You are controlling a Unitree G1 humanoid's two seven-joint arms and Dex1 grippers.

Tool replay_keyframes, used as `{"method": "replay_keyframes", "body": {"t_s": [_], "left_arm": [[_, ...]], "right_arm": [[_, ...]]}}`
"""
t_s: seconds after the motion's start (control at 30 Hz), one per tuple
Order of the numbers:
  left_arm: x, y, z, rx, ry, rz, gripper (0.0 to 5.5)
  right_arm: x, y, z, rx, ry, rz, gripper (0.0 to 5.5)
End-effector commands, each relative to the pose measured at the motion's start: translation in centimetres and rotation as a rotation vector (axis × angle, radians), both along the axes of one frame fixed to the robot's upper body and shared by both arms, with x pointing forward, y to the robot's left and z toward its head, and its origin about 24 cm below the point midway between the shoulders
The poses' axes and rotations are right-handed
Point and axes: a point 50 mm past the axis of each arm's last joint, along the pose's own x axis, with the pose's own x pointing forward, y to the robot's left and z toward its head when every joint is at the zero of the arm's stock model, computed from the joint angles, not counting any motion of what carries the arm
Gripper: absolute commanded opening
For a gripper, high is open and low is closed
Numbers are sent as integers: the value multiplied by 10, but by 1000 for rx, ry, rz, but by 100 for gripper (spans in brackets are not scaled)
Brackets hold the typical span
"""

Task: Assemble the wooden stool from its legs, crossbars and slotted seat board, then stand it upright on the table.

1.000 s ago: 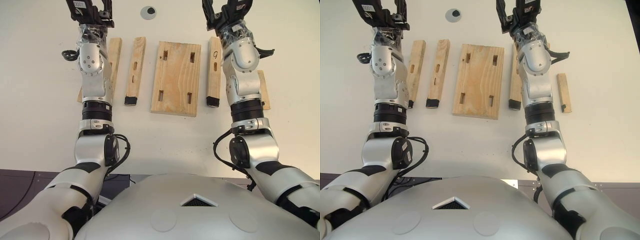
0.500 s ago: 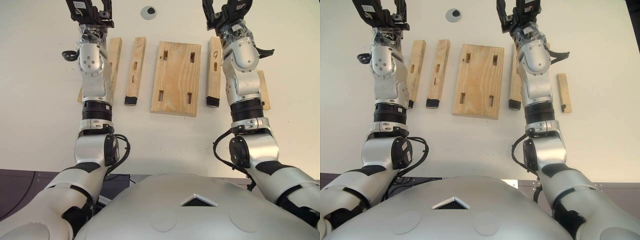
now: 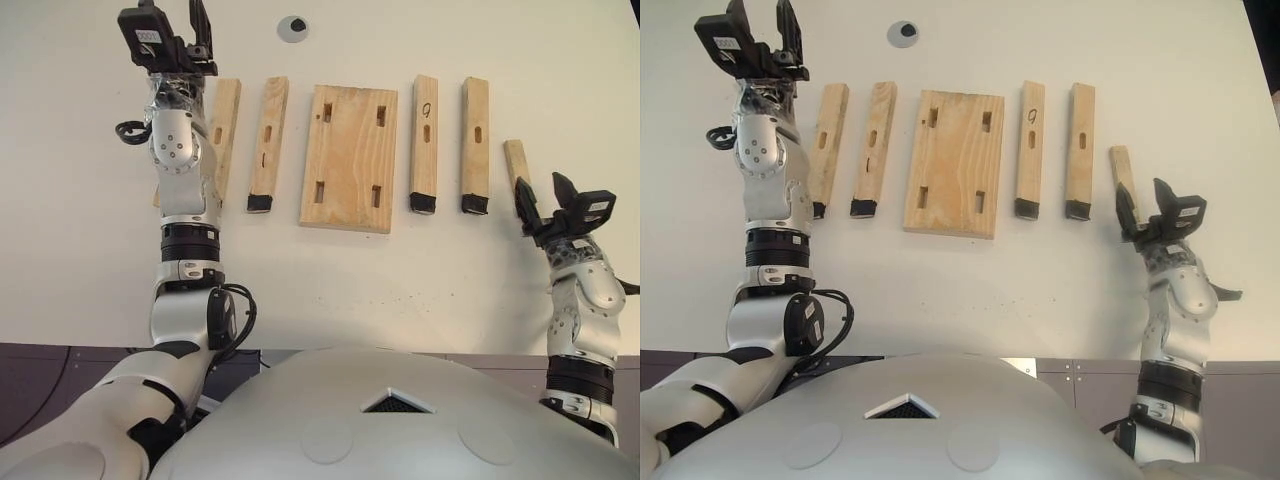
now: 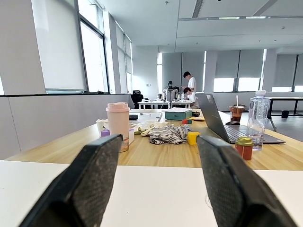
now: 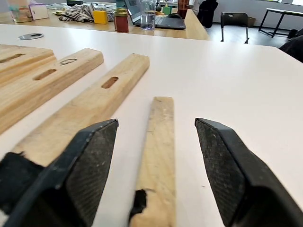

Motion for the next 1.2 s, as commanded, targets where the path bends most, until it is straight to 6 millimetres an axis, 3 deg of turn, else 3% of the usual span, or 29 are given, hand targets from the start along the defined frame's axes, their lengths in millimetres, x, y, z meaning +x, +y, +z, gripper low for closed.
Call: {"method": "replay_keyframes", "body": {"t_s": [0.03,0.17,0.33,0.47,0.57,0.63,0.7,0.77,0.87,1.03,1.2], "left_arm": [[-3,-1,-6,-1,28,6,285],[-2,-2,-5,-6,24,3,285],[-5,-2,-9,-18,31,13,281],[-6,-1,-10,-24,33,21,281],[-6,-3,-9,-35,30,15,281],[-6,-18,1,-53,3,-113,281],[-8,-39,11,-112,-3,-296,281],[-16,-62,22,-227,34,-527,281],[-27,-81,33,-428,141,-775,281],[-34,-99,50,-723,265,-952,281],[-40,-106,59,-842,308,-1018,281]], "right_arm": [[-15,2,-21,26,120,8,300],[-15,5,-28,47,226,55,300],[-21,2,-41,153,434,23,215],[-30,-2,-45,96,571,57,145],[-9,1,-34,146,448,52,131],[31,3,-1,172,143,11,131],[66,16,39,132,-105,36,131],[96,43,77,56,-295,134,131],[118,95,107,-22,-468,395,131],[115,148,106,-16,-528,698,131],[104,168,100,-2,-513,831,131]]}}
